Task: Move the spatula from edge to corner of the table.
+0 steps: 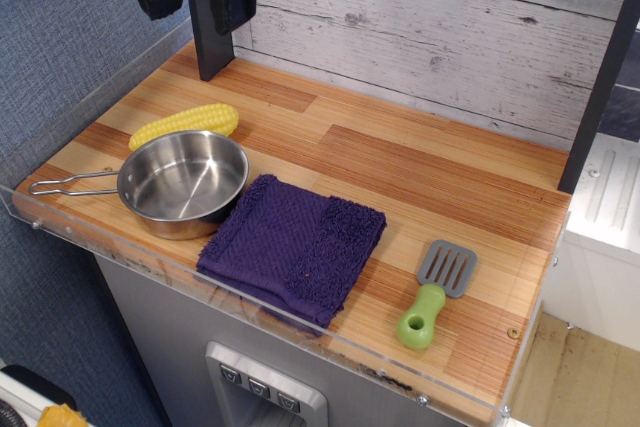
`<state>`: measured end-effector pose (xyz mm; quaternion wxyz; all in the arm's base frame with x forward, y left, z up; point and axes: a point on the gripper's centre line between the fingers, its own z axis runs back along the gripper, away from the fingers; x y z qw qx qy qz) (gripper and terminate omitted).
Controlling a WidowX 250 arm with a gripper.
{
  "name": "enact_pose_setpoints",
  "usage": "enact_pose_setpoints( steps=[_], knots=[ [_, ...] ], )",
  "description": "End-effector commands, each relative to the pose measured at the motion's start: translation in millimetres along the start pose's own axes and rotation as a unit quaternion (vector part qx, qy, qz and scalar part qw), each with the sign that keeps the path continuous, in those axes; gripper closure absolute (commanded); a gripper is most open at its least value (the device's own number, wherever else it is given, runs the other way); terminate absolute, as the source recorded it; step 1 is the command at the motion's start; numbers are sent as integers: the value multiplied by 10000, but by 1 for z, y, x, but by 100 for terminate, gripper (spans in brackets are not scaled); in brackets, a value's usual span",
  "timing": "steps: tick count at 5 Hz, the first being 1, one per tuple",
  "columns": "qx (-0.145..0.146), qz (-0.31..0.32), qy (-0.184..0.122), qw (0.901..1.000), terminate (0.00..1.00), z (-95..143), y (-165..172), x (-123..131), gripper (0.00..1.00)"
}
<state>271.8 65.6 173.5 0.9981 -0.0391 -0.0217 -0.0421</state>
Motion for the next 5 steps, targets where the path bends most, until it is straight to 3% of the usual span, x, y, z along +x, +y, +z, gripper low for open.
enact_pose_setpoints(
  steps=[1, 3, 5],
  knots=[
    [0, 0, 0, 10000, 0, 0, 0, 0, 0],
    [33, -78, -297, 9995, 0, -5, -31, -3, 0],
    [249, -266, -597, 9976, 0, -28, -79, -8, 0]
  ],
)
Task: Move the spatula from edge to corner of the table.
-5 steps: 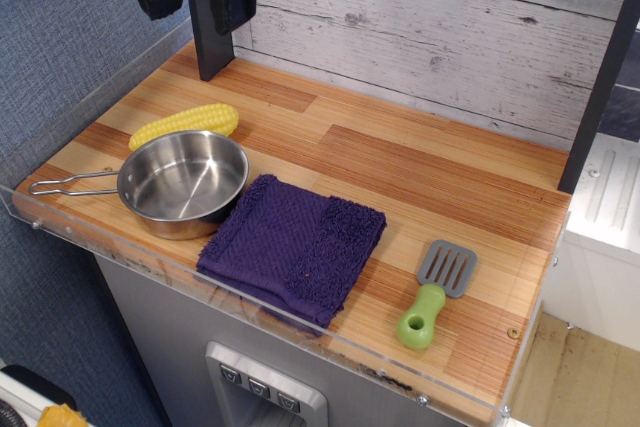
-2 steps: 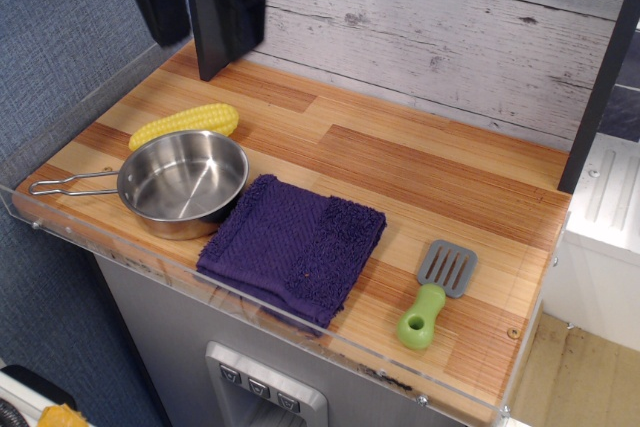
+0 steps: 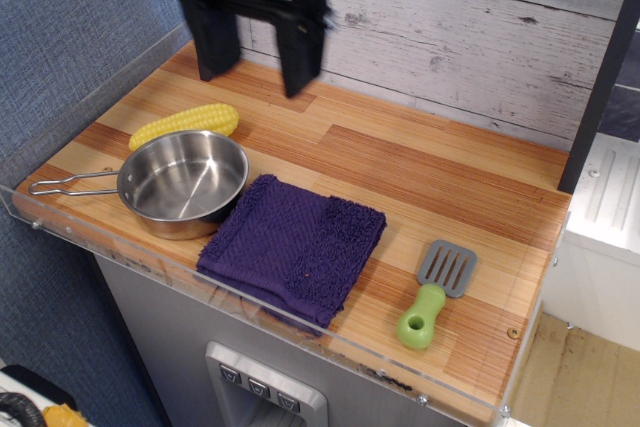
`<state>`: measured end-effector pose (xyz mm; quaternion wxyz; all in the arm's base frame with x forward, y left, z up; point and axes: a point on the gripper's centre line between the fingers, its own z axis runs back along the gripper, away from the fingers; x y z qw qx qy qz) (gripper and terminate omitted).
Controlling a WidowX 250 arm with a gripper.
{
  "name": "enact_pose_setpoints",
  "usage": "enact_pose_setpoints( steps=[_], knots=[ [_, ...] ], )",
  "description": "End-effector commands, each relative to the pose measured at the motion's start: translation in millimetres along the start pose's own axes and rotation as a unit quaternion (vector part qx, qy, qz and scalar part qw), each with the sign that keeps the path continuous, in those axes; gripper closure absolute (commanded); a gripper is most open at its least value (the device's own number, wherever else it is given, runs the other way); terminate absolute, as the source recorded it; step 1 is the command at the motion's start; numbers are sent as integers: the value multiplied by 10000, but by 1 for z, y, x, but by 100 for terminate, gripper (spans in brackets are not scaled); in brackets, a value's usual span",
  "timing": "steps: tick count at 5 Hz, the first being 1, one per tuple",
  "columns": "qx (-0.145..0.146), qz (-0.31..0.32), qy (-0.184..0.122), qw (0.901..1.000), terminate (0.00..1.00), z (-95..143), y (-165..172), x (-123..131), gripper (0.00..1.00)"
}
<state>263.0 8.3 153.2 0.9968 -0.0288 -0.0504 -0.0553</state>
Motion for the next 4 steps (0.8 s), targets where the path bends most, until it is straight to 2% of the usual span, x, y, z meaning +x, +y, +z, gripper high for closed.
enact_pose_setpoints(
  steps=[1, 2, 4],
  knots=[
    [293, -168, -211, 9992, 0, -38, -46, -5, 0],
    [303, -216, -19, 9993, 0, -70, -64, 0, 0],
    [124, -396, 260, 9988, 0, -124, -111, 16, 0]
  ],
)
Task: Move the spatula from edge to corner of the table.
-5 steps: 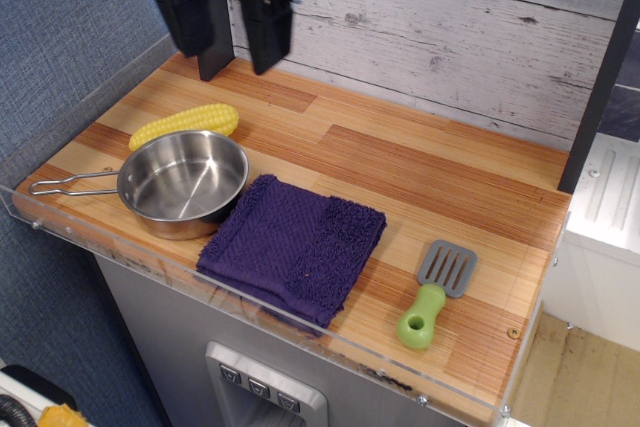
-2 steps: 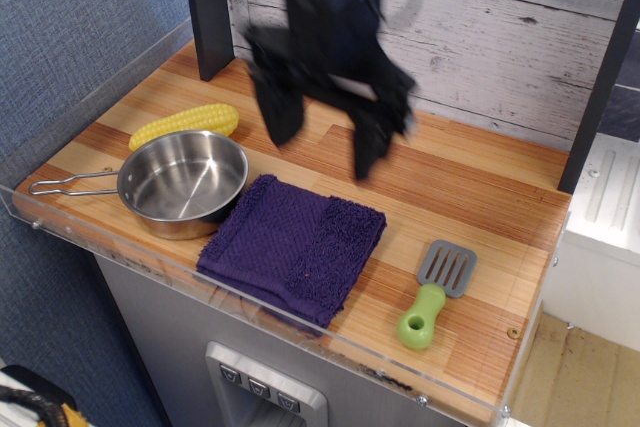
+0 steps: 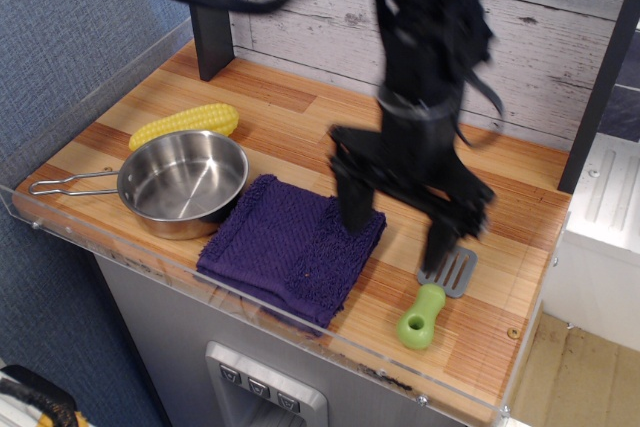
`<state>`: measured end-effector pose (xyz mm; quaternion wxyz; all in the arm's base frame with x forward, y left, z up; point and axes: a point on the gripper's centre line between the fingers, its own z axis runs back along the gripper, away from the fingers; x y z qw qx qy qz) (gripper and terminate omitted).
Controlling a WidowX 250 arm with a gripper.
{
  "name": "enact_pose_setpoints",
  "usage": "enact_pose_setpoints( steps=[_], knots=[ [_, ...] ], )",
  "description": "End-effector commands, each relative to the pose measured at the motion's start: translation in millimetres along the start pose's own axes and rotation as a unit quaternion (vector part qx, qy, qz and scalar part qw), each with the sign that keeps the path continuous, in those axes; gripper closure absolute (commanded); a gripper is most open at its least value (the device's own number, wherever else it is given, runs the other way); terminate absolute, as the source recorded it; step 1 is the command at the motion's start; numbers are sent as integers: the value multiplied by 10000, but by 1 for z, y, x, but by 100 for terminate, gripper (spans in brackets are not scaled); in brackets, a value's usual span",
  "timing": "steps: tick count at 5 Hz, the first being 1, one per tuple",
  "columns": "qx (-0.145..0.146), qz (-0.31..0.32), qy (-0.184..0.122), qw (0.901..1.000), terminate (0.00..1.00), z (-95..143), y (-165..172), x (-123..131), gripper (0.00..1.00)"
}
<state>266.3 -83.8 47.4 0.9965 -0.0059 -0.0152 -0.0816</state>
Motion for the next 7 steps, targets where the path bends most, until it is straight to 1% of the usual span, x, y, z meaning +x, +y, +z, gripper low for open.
enact_pose_setpoints(
  steps=[1, 2, 3, 4, 5, 6, 7],
  knots=[
    [-97, -165, -101, 9998, 0, -24, -42, 19, 0],
    [-46, -213, 87, 9997, 0, -42, -44, 14, 0],
    [98, -173, 233, 9995, 0, -49, -32, 7, 0],
    [180, -179, 189, 9995, 0, -40, -22, 6, 100],
    [217, -274, 201, 9992, 0, -31, -18, 5, 100],
    [175, -342, 152, 9991, 0, -18, -16, 6, 100],
    [81, -374, -69, 9992, 0, 9, -16, 11, 100]
  ],
)
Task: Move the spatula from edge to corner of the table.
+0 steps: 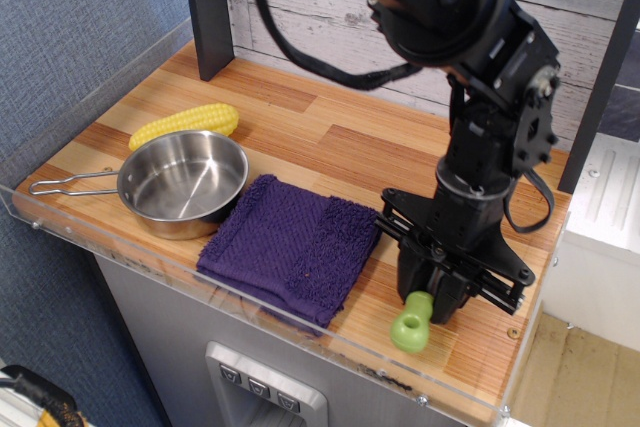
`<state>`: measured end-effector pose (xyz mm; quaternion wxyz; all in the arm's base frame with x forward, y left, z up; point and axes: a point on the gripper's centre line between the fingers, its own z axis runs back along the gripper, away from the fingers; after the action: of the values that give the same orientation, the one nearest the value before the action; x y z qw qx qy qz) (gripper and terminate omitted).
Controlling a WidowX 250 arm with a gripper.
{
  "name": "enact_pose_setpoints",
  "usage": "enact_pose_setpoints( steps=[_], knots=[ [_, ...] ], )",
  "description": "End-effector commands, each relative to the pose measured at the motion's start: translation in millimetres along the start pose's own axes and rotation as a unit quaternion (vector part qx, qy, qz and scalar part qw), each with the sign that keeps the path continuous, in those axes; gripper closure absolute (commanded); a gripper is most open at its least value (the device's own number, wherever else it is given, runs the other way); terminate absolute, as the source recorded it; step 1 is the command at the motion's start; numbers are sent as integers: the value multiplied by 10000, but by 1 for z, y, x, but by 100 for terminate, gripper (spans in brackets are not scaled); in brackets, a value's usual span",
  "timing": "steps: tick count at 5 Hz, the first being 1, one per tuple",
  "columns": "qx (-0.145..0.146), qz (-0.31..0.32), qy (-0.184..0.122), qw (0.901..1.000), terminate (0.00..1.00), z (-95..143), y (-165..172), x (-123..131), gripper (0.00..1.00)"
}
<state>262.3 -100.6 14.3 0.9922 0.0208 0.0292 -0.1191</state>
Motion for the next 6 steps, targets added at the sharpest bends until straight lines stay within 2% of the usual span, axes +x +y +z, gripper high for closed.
enact_pose_setpoints(
  steps=[1, 3, 4, 6],
  knots=[
    [-243, 14, -693, 9973, 0, 65, 10, 10, 100],
    [-336, 52, -1099, 9934, 0, 114, 53, 32, 100],
    [-103, -228, -1168, 9928, 0, 115, 86, 52, 100],
    [173, -319, -1147, 9927, 0, 100, 145, 70, 100]
  ],
)
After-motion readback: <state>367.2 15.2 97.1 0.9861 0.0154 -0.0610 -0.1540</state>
